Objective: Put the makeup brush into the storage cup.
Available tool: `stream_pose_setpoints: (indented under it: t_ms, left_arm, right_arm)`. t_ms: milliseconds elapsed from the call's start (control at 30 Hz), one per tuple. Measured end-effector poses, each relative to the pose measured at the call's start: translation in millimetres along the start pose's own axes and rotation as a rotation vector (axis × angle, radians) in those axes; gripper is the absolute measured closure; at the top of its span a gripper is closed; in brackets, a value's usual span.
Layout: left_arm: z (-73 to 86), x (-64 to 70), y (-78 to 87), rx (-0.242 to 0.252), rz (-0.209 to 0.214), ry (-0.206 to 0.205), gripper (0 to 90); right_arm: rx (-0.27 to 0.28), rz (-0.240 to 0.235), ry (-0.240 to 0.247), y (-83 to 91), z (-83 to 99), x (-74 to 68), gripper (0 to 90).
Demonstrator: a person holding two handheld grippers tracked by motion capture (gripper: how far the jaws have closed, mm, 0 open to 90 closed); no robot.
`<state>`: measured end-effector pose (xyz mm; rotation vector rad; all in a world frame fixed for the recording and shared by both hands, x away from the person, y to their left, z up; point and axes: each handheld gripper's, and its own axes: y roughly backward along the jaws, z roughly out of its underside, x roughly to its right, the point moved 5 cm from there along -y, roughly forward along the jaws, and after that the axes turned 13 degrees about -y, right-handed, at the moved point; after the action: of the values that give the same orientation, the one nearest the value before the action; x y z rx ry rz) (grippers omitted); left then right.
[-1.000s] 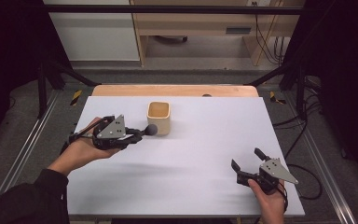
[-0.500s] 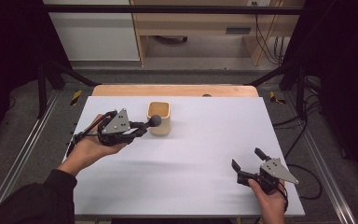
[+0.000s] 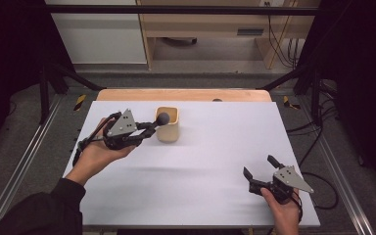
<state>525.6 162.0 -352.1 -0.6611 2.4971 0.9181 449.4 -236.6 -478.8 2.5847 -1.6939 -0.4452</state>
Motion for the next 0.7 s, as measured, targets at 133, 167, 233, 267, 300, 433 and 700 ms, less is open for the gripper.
stream_pose_setpoints:
  t_ms: [133,167,233,267,300,433,700]
  left_arm:
    - [-3.6,-1.5,0.1,0.006,-0.020,0.011,71.5]
    - [-4.5,-1.6,0.0,0.007,-0.021,0.014,71.5]
    - [-5.5,-2.5,-0.4,0.006,-0.030,0.017,71.5]
    - [-6.0,-2.7,-0.4,0.005,-0.030,0.020,71.5]
    - [-6.2,-3.2,-0.5,0.004,-0.034,0.020,71.5]
    - [-7.3,-3.3,-1.0,0.011,-0.035,0.024,71.5]
    - [-10.0,-4.4,-2.3,0.012,-0.045,0.031,71.5]
  right_arm:
    - [0.001,0.001,0.000,0.0,-0.2,0.0,3.6]
    - [0.000,0.001,-0.003,0.0,-0.1,-0.2,3.6]
    - [0.002,-0.001,0.004,-0.1,-0.1,0.2,3.6]
    - [0.001,0.000,0.002,-0.1,0.0,0.1,3.6]
    - [0.003,-0.001,0.002,-0.2,-0.2,0.1,3.6]
    - [0.001,0.000,0.001,0.2,-0.2,0.3,3.6]
    - [0.003,0.000,0.001,0.0,-0.3,0.1,3.6]
